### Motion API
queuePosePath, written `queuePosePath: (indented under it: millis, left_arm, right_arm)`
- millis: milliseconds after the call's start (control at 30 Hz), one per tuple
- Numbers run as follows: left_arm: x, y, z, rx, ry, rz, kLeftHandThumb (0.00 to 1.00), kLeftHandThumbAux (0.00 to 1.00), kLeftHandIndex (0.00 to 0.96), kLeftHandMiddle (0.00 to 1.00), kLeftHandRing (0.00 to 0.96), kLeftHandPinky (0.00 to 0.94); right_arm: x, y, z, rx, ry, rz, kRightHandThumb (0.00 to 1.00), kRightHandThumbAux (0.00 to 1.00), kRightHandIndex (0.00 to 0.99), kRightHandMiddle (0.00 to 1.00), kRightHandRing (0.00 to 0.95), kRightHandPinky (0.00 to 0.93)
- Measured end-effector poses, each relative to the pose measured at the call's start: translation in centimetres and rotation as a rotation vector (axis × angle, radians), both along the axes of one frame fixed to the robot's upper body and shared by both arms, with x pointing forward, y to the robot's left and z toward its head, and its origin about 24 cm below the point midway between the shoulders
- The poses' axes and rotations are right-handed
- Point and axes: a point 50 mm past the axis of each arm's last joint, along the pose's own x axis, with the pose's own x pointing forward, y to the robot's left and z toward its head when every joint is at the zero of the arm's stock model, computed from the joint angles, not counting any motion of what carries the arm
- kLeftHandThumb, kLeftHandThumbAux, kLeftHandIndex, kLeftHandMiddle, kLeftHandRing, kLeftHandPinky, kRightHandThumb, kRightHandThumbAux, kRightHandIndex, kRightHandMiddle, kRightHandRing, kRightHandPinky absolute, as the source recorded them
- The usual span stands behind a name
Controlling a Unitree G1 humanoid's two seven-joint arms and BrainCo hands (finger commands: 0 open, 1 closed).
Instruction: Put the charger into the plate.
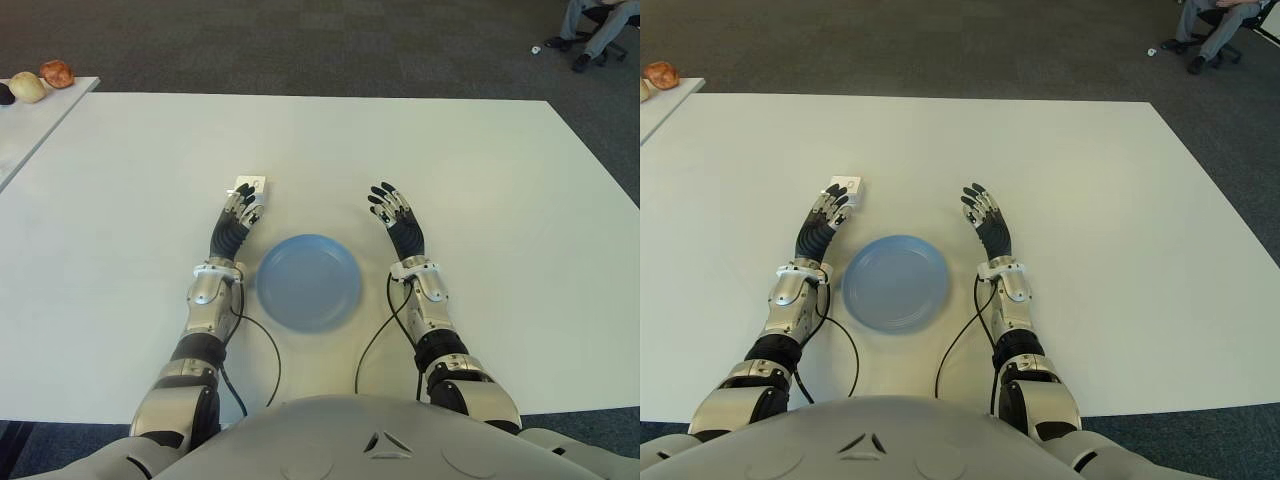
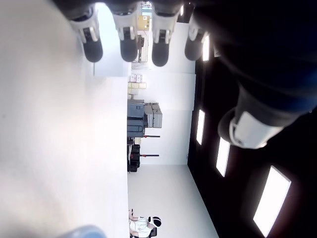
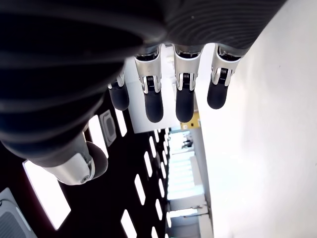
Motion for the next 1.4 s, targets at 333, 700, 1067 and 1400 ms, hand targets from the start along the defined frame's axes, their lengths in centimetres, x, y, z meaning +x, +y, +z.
queuePosePath:
  millis: [333, 700, 1067, 1400]
  left_arm:
    - [0.0, 0.2, 0.0, 0.007, 0.0, 0.001, 0.0, 0.585, 0.0, 0.093, 0.074, 0.067]
    - [-0.4, 0.7, 0.3, 0.065, -0.027, 0.04, 0.078, 0.635, 0.025, 0.116, 0.11, 0.145]
    - [-3.4, 2.7, 3.7, 0.319, -0.155, 0.18, 0.318, 0.633, 0.042, 0.122, 0.131, 0.149]
    - [-1.7, 3.8, 7.4, 0.433, -0.295, 0.189, 0.415, 0.649, 0.054, 0.136, 0.14, 0.162]
  right_arm:
    - [0.1, 0.1, 0.0, -0.003, 0.005, 0.0, 0.057, 0.597, 0.108, 0.175, 0.148, 0.139]
    - [0.2, 0.4, 0.0, -0.012, 0.006, -0.001, 0.055, 0.601, 0.095, 0.173, 0.149, 0.143]
    - [0.5, 0.3, 0.2, -0.021, 0.006, -0.01, 0.056, 0.591, 0.085, 0.16, 0.134, 0.13]
    - [0.6, 0.8, 0.0, -0.017, 0.019, -0.013, 0.065, 0.587, 0.094, 0.152, 0.125, 0.133]
